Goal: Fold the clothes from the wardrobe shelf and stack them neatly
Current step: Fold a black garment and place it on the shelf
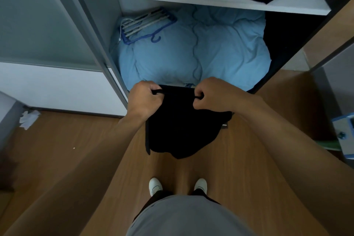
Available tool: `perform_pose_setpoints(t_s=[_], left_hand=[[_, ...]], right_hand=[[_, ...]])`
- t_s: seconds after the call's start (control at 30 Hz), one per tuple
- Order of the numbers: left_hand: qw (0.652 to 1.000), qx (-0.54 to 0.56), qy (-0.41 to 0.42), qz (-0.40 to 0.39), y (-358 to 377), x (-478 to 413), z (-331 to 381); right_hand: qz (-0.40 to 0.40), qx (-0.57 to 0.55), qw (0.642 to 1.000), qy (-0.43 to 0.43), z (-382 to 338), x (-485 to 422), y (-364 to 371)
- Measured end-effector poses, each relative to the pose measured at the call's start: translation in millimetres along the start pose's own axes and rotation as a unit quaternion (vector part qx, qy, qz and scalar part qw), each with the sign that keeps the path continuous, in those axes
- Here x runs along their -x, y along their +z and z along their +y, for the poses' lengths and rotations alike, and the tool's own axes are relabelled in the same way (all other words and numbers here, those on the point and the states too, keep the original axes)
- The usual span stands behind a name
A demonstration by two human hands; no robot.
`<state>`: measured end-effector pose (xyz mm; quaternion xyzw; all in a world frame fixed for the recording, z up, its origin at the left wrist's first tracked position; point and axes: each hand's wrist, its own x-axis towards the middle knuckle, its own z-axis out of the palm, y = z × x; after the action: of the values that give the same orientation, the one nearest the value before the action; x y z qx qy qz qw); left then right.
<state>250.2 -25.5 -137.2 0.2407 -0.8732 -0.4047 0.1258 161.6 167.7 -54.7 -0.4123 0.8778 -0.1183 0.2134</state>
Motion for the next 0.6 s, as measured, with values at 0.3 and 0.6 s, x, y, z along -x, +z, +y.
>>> perform_pose_setpoints(t_s=[0.3,0.6], left_hand=[[1.000,0.003,0.020,-0.022,8.6,4.7,2.9],[0.999,-0.012,0.048,-0.023,19.6,5.3,8.2]], right_hand=[[0.101,0.118,0.986,0.063,1.3,-9.3,1.3],[0.182,-0.040,0.975,0.118,12.0,-10.2,12.0]])
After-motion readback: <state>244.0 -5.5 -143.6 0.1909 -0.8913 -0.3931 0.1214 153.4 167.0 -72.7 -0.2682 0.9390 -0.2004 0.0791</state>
